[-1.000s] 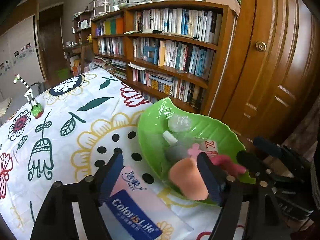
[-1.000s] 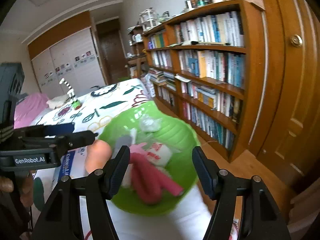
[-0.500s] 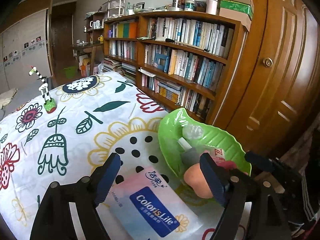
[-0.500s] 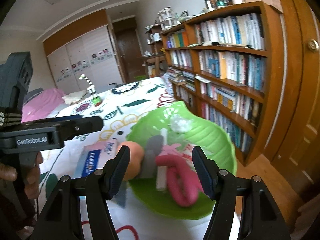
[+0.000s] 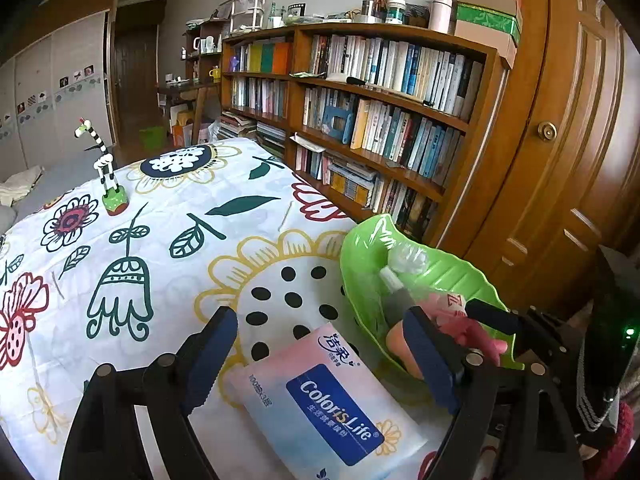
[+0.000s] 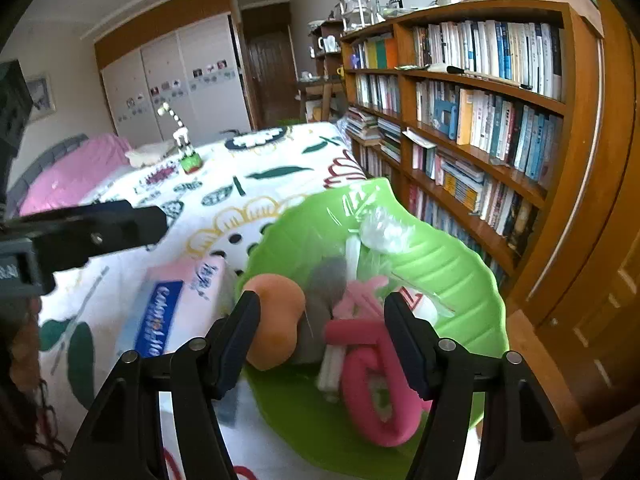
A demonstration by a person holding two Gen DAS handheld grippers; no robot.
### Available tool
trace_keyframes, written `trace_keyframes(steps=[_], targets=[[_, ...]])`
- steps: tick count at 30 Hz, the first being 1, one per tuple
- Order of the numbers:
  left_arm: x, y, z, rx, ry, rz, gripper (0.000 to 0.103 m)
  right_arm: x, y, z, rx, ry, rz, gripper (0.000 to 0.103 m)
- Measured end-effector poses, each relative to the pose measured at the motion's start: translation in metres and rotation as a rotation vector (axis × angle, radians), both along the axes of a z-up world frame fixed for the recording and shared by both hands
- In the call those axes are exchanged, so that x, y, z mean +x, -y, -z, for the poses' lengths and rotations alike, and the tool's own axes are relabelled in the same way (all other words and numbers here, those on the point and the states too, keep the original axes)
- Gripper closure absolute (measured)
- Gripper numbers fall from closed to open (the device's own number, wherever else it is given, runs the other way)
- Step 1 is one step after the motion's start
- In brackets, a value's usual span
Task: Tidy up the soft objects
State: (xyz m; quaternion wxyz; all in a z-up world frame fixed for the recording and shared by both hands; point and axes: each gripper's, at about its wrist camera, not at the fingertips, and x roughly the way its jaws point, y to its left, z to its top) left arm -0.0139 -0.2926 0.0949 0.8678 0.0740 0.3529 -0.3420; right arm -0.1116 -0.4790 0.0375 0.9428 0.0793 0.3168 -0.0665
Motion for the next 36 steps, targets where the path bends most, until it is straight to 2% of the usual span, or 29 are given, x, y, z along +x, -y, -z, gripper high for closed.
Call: trace_keyframes(steps=[6, 9, 15, 17, 22, 31, 36], targets=[[-0.001, 0.0, 0.005, 0.01, -0.011, 0.012, 0.015, 0.002, 0.006, 0.006, 0.033, -0.018, 0.001, 0.037], [-0.002, 0.0, 0.006, 0.014, -0.013, 0.015, 0.011, -0.003, 0.01, 0.004, 0.067, -0.003, -0.004, 0.037], [-0.008, 0.0, 0.005, 0.018, 0.0, 0.023, 0.004, -0.026, 0.015, -0.009, 0.089, 0.05, 0.019, 0.037], [-0.011, 0.001, 0.005, 0.02, 0.001, 0.025, 0.001, -0.034, 0.018, -0.01, 0.092, 0.048, 0.039, 0.037], [-0.016, 0.001, 0.007, 0.024, -0.002, 0.02, 0.001, -0.052, 0.026, -0.008, 0.108, 0.029, 0.094, 0.036], [-0.037, 0.003, 0.004, 0.056, 0.058, 0.018, 0.0, -0.07, 0.02, -0.012, 0.061, 0.001, 0.119, 0.021], [-0.044, 0.002, 0.004, 0.063, 0.057, 0.015, 0.0, -0.076, 0.013, -0.016, 0.055, -0.006, 0.113, 0.012]])
